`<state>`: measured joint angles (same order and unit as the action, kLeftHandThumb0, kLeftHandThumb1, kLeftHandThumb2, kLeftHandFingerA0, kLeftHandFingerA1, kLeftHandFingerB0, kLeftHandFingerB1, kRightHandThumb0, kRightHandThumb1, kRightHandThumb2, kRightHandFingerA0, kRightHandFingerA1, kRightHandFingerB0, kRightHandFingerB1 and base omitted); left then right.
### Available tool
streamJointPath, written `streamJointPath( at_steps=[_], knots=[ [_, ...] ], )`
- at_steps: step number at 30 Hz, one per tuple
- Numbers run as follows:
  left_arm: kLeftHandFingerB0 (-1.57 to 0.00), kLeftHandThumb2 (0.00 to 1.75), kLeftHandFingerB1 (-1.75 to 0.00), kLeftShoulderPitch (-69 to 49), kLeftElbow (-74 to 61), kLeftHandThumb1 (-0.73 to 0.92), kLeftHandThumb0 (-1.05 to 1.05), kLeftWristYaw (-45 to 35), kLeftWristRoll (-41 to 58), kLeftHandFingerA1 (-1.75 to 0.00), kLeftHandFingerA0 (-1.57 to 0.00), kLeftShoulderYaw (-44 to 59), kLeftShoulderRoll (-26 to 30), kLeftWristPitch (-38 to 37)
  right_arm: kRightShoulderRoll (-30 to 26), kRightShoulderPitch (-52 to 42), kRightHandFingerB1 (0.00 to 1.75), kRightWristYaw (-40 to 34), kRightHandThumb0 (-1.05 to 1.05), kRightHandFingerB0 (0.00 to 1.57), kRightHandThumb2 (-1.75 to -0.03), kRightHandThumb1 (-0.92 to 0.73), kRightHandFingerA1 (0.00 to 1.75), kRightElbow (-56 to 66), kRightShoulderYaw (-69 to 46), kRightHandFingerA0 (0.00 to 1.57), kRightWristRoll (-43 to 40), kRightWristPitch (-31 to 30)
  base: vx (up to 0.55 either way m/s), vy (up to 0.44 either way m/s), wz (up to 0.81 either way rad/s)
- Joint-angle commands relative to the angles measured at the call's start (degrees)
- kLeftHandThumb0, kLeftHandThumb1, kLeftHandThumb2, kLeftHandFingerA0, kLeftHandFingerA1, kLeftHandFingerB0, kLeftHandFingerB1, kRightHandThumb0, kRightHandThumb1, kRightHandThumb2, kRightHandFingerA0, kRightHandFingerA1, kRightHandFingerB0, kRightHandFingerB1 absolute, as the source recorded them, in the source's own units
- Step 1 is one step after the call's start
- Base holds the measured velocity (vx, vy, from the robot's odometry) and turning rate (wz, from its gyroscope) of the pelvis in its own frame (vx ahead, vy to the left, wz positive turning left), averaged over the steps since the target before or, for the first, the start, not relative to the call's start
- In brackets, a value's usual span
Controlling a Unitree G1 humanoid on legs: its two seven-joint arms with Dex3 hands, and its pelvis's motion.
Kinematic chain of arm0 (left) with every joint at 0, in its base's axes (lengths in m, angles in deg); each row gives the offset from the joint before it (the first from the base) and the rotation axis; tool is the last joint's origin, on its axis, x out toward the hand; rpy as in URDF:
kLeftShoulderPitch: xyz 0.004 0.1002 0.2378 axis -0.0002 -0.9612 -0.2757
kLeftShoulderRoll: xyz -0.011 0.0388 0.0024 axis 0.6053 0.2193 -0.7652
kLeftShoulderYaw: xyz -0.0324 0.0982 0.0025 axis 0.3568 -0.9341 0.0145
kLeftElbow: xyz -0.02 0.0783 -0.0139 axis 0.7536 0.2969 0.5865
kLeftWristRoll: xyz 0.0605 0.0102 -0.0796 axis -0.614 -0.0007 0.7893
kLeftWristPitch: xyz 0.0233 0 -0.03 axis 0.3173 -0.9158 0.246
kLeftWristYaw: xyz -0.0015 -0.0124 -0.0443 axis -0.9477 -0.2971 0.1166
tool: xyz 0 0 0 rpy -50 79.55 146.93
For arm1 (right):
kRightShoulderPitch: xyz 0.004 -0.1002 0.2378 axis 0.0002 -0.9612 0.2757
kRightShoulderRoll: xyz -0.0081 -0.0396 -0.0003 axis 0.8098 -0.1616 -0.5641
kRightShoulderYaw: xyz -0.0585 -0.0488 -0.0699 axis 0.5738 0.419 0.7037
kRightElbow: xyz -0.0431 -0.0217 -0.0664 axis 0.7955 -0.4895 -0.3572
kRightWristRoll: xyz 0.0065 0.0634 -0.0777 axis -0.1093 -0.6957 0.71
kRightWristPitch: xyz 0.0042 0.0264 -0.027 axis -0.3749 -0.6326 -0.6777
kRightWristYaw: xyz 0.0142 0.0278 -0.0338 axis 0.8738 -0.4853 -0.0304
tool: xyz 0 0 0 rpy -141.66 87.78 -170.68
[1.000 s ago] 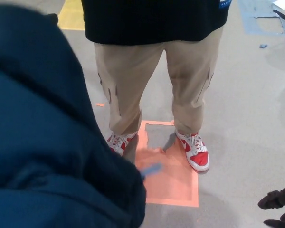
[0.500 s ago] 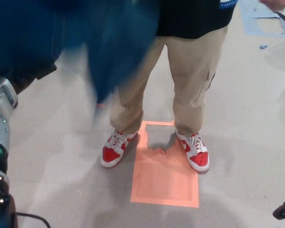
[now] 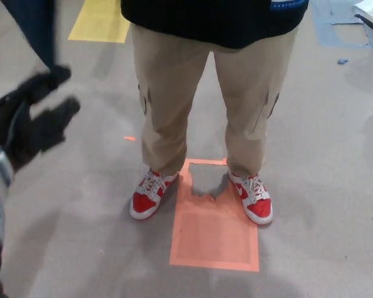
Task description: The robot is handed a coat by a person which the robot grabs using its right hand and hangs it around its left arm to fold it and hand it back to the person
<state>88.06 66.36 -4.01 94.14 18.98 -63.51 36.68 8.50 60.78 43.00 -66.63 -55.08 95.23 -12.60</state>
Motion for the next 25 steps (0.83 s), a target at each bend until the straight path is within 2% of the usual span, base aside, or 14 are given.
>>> streamJointPath(
  at_steps=[1,2,3,4,6,12,13,14,15,20,21,23,24,25],
  knots=[
    [0.0,1.06,-0.47,-5.13,4.52,0.56,-0.33,-1.6,0.39,-0.49,0.0,1.14,1.92,-4.57,-0.3,-1.36,0.46,-5.11,-0.54,0.25,-0.89,-0.55,0.52,-0.3,-1.06,0.35,-0.09,0.61,0.0,0.0,0.0],
    [0.0,1.06,-0.47,-6.21,5.77,0.55,-0.34,-0.97,-0.37,-0.48,0.0,0.9,2.4,-5.82,-0.24,-1.36,0.46,-5.21,-0.52,0.22,-0.91,-0.55,0.53,-0.24,-1.13,0.34,-0.03,0.64,0.0,0.0,0.0],
    [-0.17,0.64,-0.32,-7.52,6.97,0.81,-0.58,0.13,-1.14,-0.34,-0.19,0.72,2.84,-7.3,0.06,-1.33,0.46,-5.85,-0.52,0.23,-0.9,-0.55,0.53,-0.21,-1.58,0.35,-0.35,0.9,0.0,0.0,0.0],
    [0.0,1.11,-0.47,-10.01,9.12,0.58,-0.35,1.47,-1.57,-0.48,0.0,0.99,3.3,-8.35,0.7,-1.04,0.45,-6.37,-0.55,0.24,-0.88,-0.56,0.5,0.0,-2.28,0.32,-1.0,0.64,0.0,0.0,0.0],
    [0.0,1.13,-0.48,-12.11,10.92,0.6,-0.35,2.5,-1.92,-0.49,0.0,0.99,3.57,-9.8,1.28,-0.87,0.46,-6.76,-0.59,0.29,-0.9,-0.59,0.5,0.25,-2.8,0.33,-1.24,0.47,0.0,0.0,0.0],
    [0.0,1.13,-0.47,-17.22,16.78,0.6,-0.34,9.41,-4.9,-0.48,0.0,-0.99,4.38,-9.82,3.33,0.14,0.46,-7.69,-0.52,0.23,-0.88,-0.55,0.52,1.42,-5.91,0.31,-2.96,1.05,0.0,0.0,0.0],
    [-0.1,0.72,-0.27,-17.5,17.43,0.92,-0.66,9.71,-6.03,-0.28,-0.1,-2.1,4.81,-9.18,3.47,0.06,0.47,-7.75,-0.55,0.26,-0.89,-0.57,0.5,1.52,-6.33,0.31,-3.2,1.37,0.0,0.0,0.0],
    [-0.1,0.72,-0.27,-17.83,18.14,0.92,-0.66,10.17,-7.38,-0.28,-0.1,-3.44,5.29,-8.73,3.6,-0.05,0.47,-7.87,-0.55,0.26,-0.89,-0.57,0.5,1.61,-6.7,0.31,-3.37,1.7,0.0,0.0,0.0],
    [-0.04,1.07,-0.36,-18.64,18.97,0.76,-0.67,10.66,-8.78,-0.37,-0.04,-4.9,5.92,-8.19,4.12,-0.47,0.47,-8.18,-0.55,0.27,-0.89,-0.57,0.49,1.6,-8.14,0.27,-4.67,0.84,0.0,0.0,0.0],
    [-0.02,1.09,-0.38,-20.7,20.73,0.76,-0.71,10.0,-9.07,-0.41,-0.06,-6.7,7.41,-5.3,3.86,-2.99,0.36,-4.89,-0.46,0.34,-0.64,-0.76,0.38,1.01,-9.3,0.31,-4.96,3.8,0.0,0.0,0.0],
    [-0.03,1.08,-0.36,-20.99,20.9,0.76,-0.69,9.66,-8.98,-0.41,-0.05,-6.81,7.55,-5.14,3.68,-3.39,0.47,-4.44,-0.53,0.27,-0.9,-0.59,0.5,0.9,-9.17,0.3,-4.69,4.35,0.0,0.0,0.0],
    [-0.03,1.08,-0.36,-21.23,21.13,0.76,-0.69,9.2,-9.0,-0.41,-0.05,-7.04,7.53,-4.82,3.12,-4.07,0.47,-3.72,-0.53,0.27,-0.9,-0.59,0.5,0.77,-9.05,0.3,-4.41,5.26,0.0,0.0,0.0],
    [-0.06,0.74,-0.24,-21.52,21.2,0.92,-0.68,8.4,-9.43,-0.28,-0.08,-7.56,7.48,-4.99,2.75,-4.38,0.47,-2.87,-0.56,0.29,-0.91,-0.61,0.51,0.77,-9.04,0.36,-4.43,5.67,0.0,0.0,0.0],
    [-0.06,0.74,-0.24,-21.52,21.2,0.92,-0.68,8.4,-9.43,-0.28,-0.08,-7.56,7.48,-4.99,2.75,-4.38,0.47,-2.87,-0.56,0.29,-0.91,-0.61,0.51,0.77,-9.04,0.36,-4.43,5.67,0.0,0.0,0.0]
  ],
)
